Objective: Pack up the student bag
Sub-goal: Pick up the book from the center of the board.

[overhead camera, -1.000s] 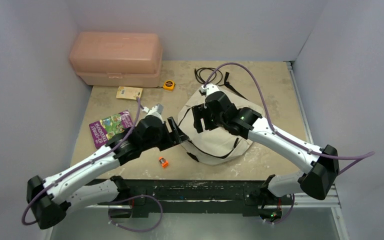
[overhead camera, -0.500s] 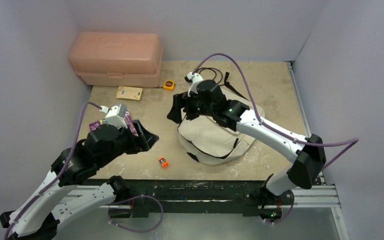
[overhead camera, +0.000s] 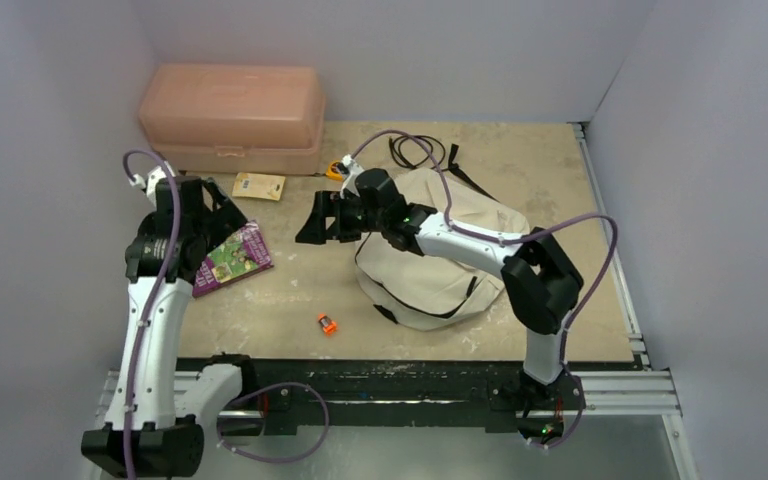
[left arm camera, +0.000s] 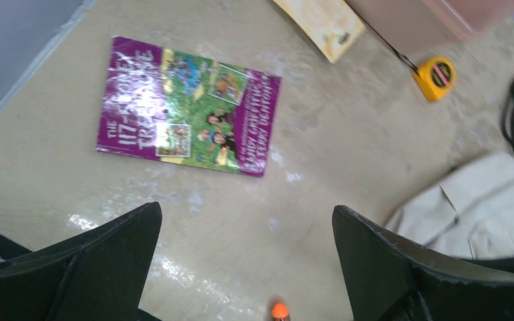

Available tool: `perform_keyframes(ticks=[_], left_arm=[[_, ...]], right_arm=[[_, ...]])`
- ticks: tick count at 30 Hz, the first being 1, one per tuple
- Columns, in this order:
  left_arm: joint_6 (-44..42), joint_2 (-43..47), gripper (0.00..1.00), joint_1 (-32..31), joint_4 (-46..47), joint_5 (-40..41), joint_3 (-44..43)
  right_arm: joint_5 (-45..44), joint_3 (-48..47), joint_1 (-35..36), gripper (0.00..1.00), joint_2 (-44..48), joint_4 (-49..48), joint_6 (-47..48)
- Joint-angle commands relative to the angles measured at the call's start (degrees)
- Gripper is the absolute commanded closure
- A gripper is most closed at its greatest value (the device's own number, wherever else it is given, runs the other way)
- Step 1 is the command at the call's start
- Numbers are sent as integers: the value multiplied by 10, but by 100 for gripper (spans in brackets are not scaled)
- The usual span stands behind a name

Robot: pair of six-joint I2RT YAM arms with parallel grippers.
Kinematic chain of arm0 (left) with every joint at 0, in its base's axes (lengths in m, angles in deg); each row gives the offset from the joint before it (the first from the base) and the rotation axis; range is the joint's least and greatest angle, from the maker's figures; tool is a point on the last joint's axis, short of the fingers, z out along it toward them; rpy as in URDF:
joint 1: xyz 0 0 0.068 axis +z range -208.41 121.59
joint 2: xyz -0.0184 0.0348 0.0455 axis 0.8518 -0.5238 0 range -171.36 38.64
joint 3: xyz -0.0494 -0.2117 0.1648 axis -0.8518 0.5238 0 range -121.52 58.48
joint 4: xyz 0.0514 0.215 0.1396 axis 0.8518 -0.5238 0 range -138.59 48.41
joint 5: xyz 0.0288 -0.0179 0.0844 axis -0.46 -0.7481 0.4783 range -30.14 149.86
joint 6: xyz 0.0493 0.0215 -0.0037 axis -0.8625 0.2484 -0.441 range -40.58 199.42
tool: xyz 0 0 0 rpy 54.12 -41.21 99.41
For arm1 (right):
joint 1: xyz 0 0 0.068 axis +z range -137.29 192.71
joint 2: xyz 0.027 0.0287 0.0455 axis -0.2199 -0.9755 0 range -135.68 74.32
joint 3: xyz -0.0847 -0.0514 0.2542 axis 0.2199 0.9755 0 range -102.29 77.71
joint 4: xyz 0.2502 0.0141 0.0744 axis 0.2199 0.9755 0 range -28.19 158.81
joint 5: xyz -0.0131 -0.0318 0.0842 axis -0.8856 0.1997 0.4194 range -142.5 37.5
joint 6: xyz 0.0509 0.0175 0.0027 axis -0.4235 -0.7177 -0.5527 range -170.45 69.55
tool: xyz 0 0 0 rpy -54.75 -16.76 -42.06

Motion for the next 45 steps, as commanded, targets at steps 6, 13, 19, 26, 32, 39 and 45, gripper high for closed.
perform_keyframes(ticks=[6, 13, 19, 26, 32, 39, 45], left_arm=[[18, -125, 0, 214, 48, 86, 15], [-26, -253, 1, 302, 87, 39, -11], [-39, -317, 3, 313, 146, -83, 13], [12, -301, 1, 316, 175, -177, 58], [66, -254, 3, 302, 282, -257, 159], [71, -302, 8, 281, 275, -281, 160], [88, -339, 8, 273, 243, -277, 164]], right_arm=[[38, -144, 6, 10, -142, -94, -60], [27, -260, 15, 10, -252, -69, -82], [58, -335, 20, 11, -324, -68, -96], [63, -353, 23, 12, -363, -79, -94], [40, -408, 35, 41, -417, -64, -102], [17, -424, 46, 52, -440, -64, -100], [31, -440, 55, 77, -449, -61, -96]])
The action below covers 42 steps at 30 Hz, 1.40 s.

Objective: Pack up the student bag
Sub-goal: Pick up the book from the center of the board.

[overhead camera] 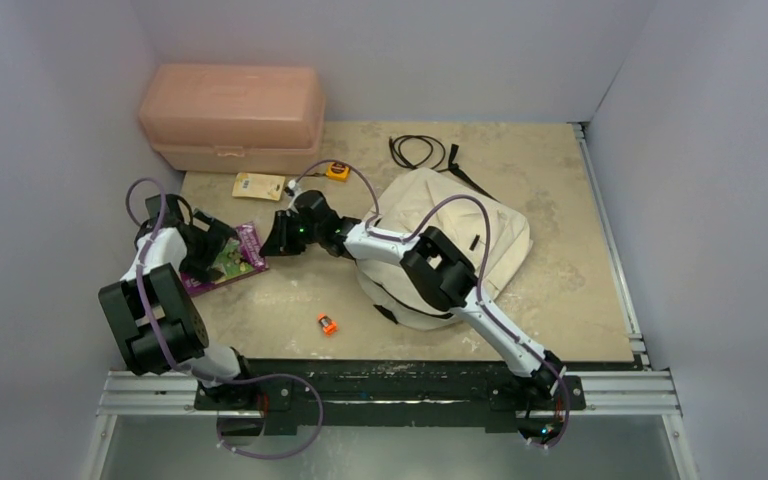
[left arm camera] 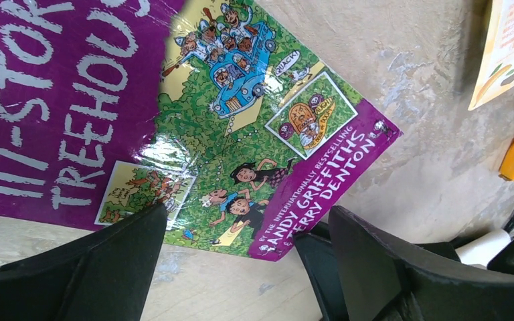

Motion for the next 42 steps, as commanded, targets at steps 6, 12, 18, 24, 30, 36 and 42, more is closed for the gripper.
perform_keyframes(ticks=[6, 12, 18, 24, 30, 36, 42], left_arm=[[24, -41, 9, -8, -23, -43, 24], [30, -30, 10, -39, -18, -80, 50], [50, -12, 10, -114, 4, -119, 88], [78, 61, 10, -212, -4, -89, 122], [42, 145, 9, -248, -43, -65, 116], [-3, 303, 0, -232, -154, 47, 67], [50, 335, 0, -134, -148, 4, 100]], right_arm=[[7, 53, 24, 88, 58, -58, -5], [35, 140, 32, 99, 112, -107, -14], [56, 251, 33, 98, 192, -105, 6], [69, 412, 38, 92, 293, -123, 10], [44, 481, 23, 79, 379, -56, 60], [55, 472, -46, 53, 395, -39, 87], [43, 324, -73, 40, 300, -5, 116]])
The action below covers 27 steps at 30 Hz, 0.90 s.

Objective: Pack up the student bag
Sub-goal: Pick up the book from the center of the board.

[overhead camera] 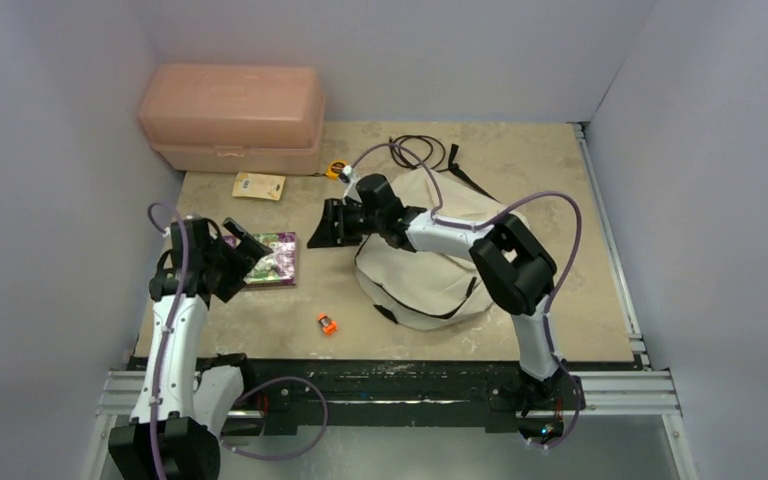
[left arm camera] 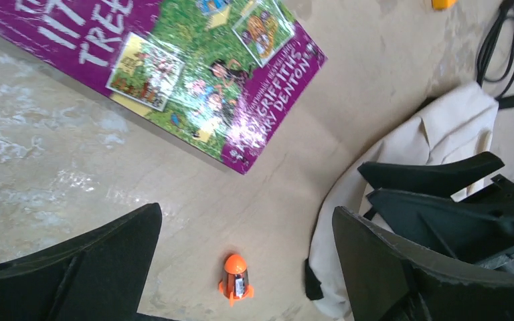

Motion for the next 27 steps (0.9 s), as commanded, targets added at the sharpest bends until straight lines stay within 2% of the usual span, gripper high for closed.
perform_keyframes(ticks=[1, 7, 13, 17, 22, 27], left_arm=[[40, -7, 0, 56, -18, -22, 29], [135, 23, 2, 60, 92, -69, 128], [151, -29, 2, 60, 141, -70, 151], [156, -60, 2, 61, 170, -58, 162], [163, -107, 5, 61, 201, -54, 156], [165, -143, 8, 61, 205, -48, 148]], right_arm=[[-21, -131, 0, 38, -77, 32, 35], [-34, -214, 0, 27, -166, -41, -13], [-45, -332, 0, 27, -251, 20, 42], [-36, -357, 0, 27, -280, 20, 51], [-26, -342, 0, 32, -283, 4, 49], [33, -333, 1, 51, -269, -29, 2]])
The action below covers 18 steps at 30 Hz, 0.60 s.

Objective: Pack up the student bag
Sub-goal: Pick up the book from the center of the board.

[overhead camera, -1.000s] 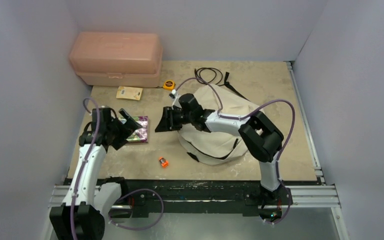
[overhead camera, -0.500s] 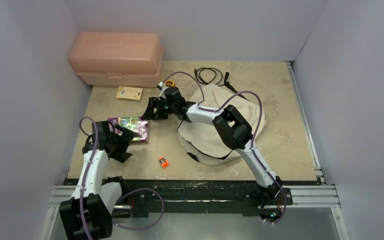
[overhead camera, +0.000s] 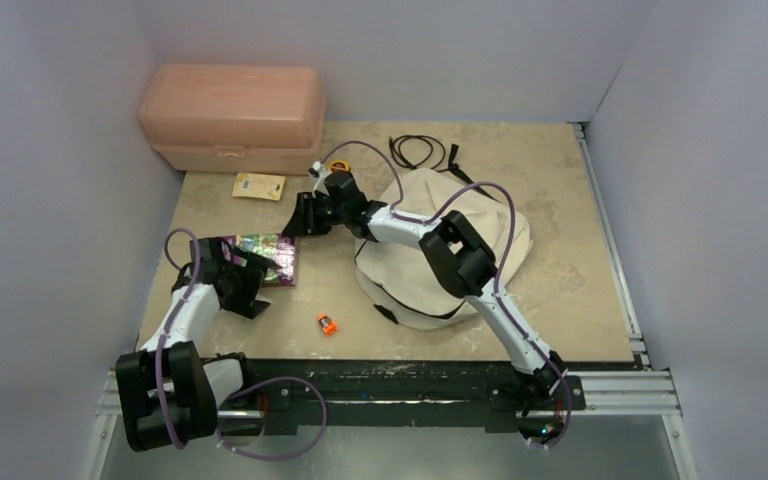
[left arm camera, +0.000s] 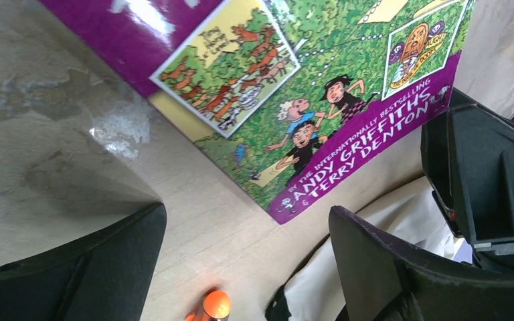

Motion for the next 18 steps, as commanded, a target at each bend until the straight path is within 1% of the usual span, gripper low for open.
perform_keyframes(ticks=[1, 6, 8, 11, 15, 18], left_arm=[[7, -27, 9, 5, 28, 11, -10], [8, -32, 9, 4, 33, 10, -9], [4, -38, 9, 4, 32, 7, -13], [-1, -49, 9, 4, 31, 4, -20], [-2, -60, 11, 4, 39, -6, -20], [-1, -59, 13, 4, 41, -14, -16]], right_arm=[[57, 13, 1, 54, 31, -56, -41], [107, 47, 2, 65, 46, -134, -119], [120, 69, 3, 67, 53, -169, -147], [131, 93, 7, 71, 62, -193, -170], [139, 118, 15, 71, 66, -229, -197], [126, 128, 16, 72, 62, -231, -211]])
